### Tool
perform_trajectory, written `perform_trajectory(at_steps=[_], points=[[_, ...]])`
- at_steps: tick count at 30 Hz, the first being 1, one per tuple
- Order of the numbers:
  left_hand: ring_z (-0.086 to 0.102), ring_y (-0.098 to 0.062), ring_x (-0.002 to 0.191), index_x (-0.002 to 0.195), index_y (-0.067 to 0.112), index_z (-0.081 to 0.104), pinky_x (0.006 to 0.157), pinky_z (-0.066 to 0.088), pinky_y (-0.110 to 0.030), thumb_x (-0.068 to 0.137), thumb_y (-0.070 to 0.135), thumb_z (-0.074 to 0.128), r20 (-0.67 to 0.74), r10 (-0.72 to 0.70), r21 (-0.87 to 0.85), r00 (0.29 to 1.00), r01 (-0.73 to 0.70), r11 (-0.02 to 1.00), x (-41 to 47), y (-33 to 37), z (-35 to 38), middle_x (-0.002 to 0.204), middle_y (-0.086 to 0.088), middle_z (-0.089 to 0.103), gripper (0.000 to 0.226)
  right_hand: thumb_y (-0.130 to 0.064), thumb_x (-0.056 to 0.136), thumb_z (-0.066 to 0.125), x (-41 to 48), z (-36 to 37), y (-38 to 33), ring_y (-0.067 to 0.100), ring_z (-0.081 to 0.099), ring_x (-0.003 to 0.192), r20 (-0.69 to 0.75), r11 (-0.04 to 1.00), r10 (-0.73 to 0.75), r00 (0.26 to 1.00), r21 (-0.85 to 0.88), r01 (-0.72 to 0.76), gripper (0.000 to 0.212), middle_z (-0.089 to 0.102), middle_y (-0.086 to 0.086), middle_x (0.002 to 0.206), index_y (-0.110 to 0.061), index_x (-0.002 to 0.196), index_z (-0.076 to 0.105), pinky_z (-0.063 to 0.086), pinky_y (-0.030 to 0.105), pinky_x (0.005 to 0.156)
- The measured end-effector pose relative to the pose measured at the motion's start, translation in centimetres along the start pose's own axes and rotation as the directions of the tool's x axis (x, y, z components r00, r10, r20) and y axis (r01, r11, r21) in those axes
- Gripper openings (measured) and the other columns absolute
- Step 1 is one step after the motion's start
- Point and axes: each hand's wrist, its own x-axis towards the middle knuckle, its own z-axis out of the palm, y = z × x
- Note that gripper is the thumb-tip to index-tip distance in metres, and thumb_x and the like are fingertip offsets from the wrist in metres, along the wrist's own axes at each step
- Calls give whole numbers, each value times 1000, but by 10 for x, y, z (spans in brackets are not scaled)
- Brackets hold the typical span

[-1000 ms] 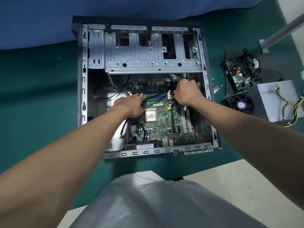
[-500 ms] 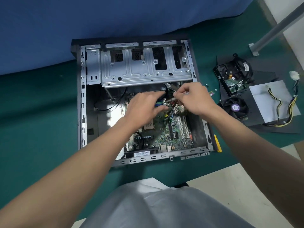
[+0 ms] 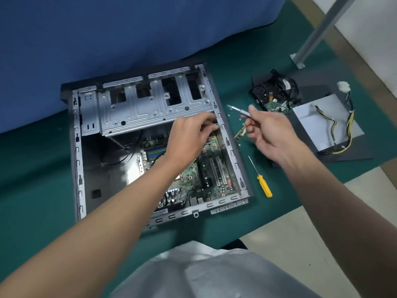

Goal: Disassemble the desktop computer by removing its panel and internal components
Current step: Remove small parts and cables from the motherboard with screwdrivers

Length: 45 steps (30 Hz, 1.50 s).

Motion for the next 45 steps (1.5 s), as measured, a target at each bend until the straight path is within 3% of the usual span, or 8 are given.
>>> perform_trajectory(at_steps=[5,12,15,18,28,34,38,45], points=[[70,-15,83,103,18,75,73,57,-36,85,25,72,-22,137,78,990,-135,988,6,43,35,90,4,75,20,-32,99,48,-5,0,16,23,67,60,13,784,241,970,587,-203,31,67,18,83,-2,103,50,54,26,53],[67,-24,99,112,18,72,86,50,-35,88,33,65,127,240,197,962,-262,945,-5,41,63,107,-2,72,29,-36,99,47,14,-15,30,26,66,92,92,722,324,941,618,-310,48,65,15,103,5,123,54,57,31,67],[55,-20,124,115,14,70,104,39,-38,95,31,59,175,236,269,956,-277,922,-10,26,62,125,-4,65,29,-27,101,45,25,-20,45,20,63,53,-82,824,320,944,516,-234,28,64,13,71,-2,91,51,47,23,40],[45,-19,133,109,12,72,112,29,-37,100,29,49,264,235,318,935,-314,894,-11,13,58,134,-5,59,30,-21,102,42,33,-20,67,18,60,40,-163,893,319,934,380,-239,28,62,10,49,-7,78,46,51,26,44],[26,-15,144,137,17,53,116,16,-30,103,36,40,360,211,325,909,-334,885,-12,0,45,152,-1,38,41,-26,101,44,47,-29,81,22,67,51,-120,919,346,931,243,-310,23,68,14,86,-10,86,50,45,23,42],[26,-16,144,146,22,39,117,18,-34,103,37,37,305,108,400,946,-230,887,-29,-27,14,155,-1,32,45,-33,100,45,22,-7,37,7,33,41,-110,989,-102,989,-114,89,28,48,-2,61,-15,79,48,22,22,39],[42,-23,136,131,14,58,113,23,-36,100,27,48,166,-7,497,986,-78,864,-43,-59,-25,144,-7,49,36,-35,96,53,-5,41,26,3,36,42,94,829,-341,935,-438,347,29,48,-6,57,-13,77,55,29,17,42],[56,-27,118,106,9,72,103,27,-38,81,11,63,10,-122,704,993,79,706,-90,-114,-99,123,-10,65,27,-31,88,65,-20,121,73,-3,50,72,527,414,-156,836,-733,540,13,58,-18,77,-21,81,64,35,22,63]])
